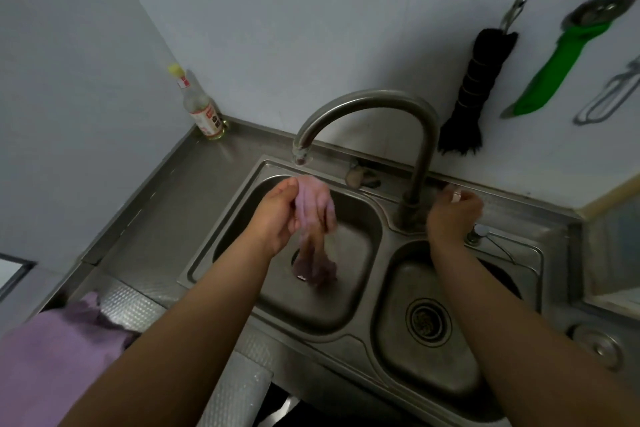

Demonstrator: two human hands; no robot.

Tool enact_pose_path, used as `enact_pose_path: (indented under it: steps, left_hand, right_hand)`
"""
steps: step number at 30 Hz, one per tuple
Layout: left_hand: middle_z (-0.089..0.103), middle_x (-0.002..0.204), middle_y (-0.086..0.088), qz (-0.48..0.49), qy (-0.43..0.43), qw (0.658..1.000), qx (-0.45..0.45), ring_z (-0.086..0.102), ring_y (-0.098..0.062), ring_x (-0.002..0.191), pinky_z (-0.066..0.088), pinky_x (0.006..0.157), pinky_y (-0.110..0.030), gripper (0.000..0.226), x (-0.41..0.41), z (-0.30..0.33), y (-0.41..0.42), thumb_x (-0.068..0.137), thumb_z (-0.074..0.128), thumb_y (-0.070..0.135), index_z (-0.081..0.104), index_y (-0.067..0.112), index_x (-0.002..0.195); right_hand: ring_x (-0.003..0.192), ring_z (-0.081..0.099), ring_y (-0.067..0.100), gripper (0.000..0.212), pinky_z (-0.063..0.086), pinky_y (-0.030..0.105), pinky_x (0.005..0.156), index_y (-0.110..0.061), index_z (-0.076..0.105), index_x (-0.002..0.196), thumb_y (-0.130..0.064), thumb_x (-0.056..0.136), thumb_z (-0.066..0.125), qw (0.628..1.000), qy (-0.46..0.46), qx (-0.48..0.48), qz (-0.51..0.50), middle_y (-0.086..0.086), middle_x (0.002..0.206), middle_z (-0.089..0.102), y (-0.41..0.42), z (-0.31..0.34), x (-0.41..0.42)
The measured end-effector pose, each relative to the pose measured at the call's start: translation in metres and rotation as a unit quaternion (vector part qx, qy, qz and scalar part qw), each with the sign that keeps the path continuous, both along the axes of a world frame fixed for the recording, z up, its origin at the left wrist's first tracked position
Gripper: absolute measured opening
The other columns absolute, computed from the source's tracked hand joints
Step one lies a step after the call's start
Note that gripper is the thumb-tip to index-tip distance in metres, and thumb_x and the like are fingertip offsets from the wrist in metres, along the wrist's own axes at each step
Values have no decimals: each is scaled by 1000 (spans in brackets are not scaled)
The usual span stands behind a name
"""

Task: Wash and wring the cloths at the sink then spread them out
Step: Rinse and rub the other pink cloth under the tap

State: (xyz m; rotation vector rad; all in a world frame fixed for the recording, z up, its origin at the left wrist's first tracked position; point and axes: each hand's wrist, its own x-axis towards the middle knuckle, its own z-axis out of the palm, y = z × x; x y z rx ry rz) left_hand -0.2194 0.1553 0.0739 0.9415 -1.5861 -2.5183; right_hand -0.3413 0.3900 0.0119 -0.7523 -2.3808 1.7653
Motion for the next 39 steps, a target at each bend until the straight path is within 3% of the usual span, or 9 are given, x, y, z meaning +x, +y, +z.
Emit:
enact_pose_path:
  steps: [4, 7, 11, 18, 24, 30, 39]
  left_hand:
    - [72, 95, -17, 8, 4, 999, 36, 71, -24, 81, 59, 67, -35, 31, -5, 5, -7, 105, 34, 25, 61, 11, 108]
    - [69, 93, -14, 8, 4, 999, 44, 67, -23, 77, 59, 63, -34, 31, -6, 4, -10, 104, 37, 26, 66, 14, 103]
    - [67, 96, -14, -27, 22, 998, 46, 65, -22, 82, 56, 74, -37, 31, -5, 4, -10, 102, 38, 28, 66, 13, 105]
    - [70, 99, -15, -33, 37, 997, 54, 68, -24, 88, 53, 83, -40, 31, -8, 2, -10, 103, 39, 27, 64, 10, 110]
    - [70, 103, -15, -35, 37, 998, 47, 69, -23, 90, 54, 82, -39, 32, -13, -1, -7, 102, 42, 26, 63, 8, 116]
    - [70, 87, -9, -37, 33, 998, 42, 68, -18, 75, 56, 65, -30, 30, -16, -3, -5, 102, 41, 27, 65, 10, 105]
    - [72, 90, -11, -25, 11, 998, 60, 71, -19, 77, 57, 62, -29, 31, -19, -9, -4, 102, 41, 26, 62, 7, 113]
  right_hand:
    - [120, 49, 41, 44, 37, 46, 104, -7, 35, 134, -37, 102, 29, 980, -147, 30, 128, 22, 130, 53, 2, -21, -10]
    - [121, 48, 42, 48, 35, 47, 102, -6, 36, 132, -43, 103, 22, 969, -154, 94, 167, 25, 131, 52, 6, -28, -10]
    - [116, 53, 42, 52, 40, 48, 99, -2, 44, 125, -44, 102, 24, 961, -170, 149, 161, 26, 126, 55, 7, -33, -23]
    - [110, 55, 43, 44, 43, 49, 92, 1, 46, 121, -33, 103, 26, 950, -144, 209, 183, 27, 121, 56, 12, -44, -26]
    - [110, 55, 43, 53, 42, 49, 94, 3, 46, 121, -41, 103, 21, 965, -127, 165, 160, 29, 117, 59, 15, -48, -25]
    - [106, 57, 43, 54, 44, 49, 92, 4, 46, 120, -41, 103, 21, 966, -110, 171, 161, 28, 112, 60, 15, -47, -21]
    - [102, 58, 43, 51, 45, 50, 90, 1, 47, 115, -42, 102, 21, 970, -99, 160, 151, 28, 107, 62, 15, -50, -18]
